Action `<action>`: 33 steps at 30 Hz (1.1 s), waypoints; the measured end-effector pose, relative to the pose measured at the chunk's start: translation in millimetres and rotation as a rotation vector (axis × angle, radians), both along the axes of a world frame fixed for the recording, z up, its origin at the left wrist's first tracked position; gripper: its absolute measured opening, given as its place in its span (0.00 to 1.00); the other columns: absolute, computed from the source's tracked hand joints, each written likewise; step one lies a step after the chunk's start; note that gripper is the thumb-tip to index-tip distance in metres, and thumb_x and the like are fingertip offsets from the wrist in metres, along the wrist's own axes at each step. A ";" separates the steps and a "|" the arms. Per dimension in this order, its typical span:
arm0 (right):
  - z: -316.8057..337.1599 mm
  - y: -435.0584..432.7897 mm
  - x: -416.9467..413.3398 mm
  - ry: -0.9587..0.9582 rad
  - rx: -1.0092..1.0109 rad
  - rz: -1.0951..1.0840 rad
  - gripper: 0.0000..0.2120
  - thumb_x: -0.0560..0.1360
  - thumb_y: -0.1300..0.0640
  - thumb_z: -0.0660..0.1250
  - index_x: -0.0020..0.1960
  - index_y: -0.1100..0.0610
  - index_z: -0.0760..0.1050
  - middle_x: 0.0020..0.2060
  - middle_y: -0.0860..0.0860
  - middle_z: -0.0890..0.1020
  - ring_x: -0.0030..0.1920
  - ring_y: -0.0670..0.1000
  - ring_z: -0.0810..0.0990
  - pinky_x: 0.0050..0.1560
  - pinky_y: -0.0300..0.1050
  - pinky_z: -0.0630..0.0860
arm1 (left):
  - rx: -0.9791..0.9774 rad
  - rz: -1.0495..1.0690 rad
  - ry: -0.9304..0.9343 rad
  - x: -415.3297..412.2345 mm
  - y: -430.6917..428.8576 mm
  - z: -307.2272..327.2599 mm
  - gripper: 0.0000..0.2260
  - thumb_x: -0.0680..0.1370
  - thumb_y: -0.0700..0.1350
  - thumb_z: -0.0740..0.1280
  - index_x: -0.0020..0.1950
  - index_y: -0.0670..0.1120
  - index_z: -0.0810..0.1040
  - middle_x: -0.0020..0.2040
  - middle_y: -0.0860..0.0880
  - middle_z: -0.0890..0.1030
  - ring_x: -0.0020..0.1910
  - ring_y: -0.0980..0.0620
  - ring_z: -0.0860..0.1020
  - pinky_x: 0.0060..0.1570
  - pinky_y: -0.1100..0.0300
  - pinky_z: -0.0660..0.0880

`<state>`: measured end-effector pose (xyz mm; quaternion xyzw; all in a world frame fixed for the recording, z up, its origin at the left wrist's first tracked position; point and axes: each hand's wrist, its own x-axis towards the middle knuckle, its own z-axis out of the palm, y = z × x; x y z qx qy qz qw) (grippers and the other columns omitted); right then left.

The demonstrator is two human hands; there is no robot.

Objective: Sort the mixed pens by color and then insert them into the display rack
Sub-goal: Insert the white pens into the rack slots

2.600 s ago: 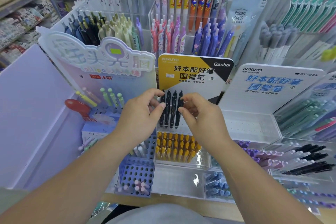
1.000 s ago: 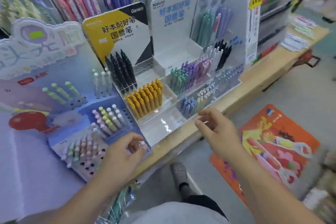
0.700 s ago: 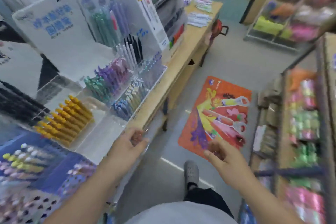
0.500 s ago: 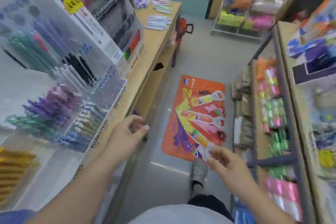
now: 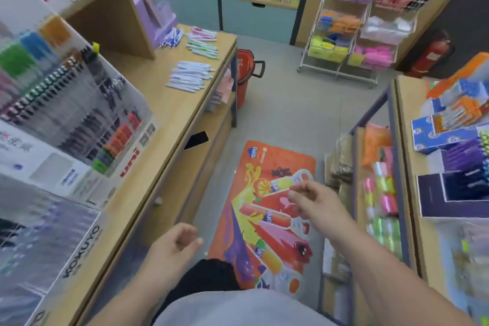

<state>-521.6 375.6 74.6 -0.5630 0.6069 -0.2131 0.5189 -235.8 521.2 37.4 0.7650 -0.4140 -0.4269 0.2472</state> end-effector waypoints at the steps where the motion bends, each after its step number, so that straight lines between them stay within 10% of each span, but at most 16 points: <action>1: 1.4 -23.2 5.1 -0.012 -0.011 -0.011 0.02 0.77 0.55 0.70 0.49 0.53 0.80 0.43 0.54 0.84 0.41 0.53 0.83 0.42 0.44 0.79 | 0.014 -0.001 0.005 1.3 -17.6 -1.0 0.03 0.77 0.46 0.72 0.48 0.51 0.80 0.44 0.50 0.83 0.45 0.56 0.80 0.44 0.67 0.72; 19: -12.8 -336.4 36.0 0.031 0.188 -0.249 0.02 0.78 0.60 0.69 0.50 0.58 0.79 0.38 0.56 0.84 0.32 0.44 0.80 0.31 0.34 0.73 | -0.225 -0.296 -0.044 74.9 -558.6 36.4 0.07 0.74 0.52 0.73 0.48 0.53 0.79 0.40 0.55 0.81 0.40 0.54 0.78 0.44 0.59 0.73; 33: -45.2 -738.8 139.8 0.106 0.274 0.402 0.03 0.78 0.57 0.69 0.50 0.55 0.80 0.43 0.59 0.84 0.37 0.50 0.80 0.39 0.45 0.75 | 0.039 0.396 0.023 114.8 -702.7 -10.1 0.11 0.69 0.61 0.70 0.47 0.58 0.79 0.39 0.55 0.79 0.39 0.52 0.77 0.45 0.55 0.74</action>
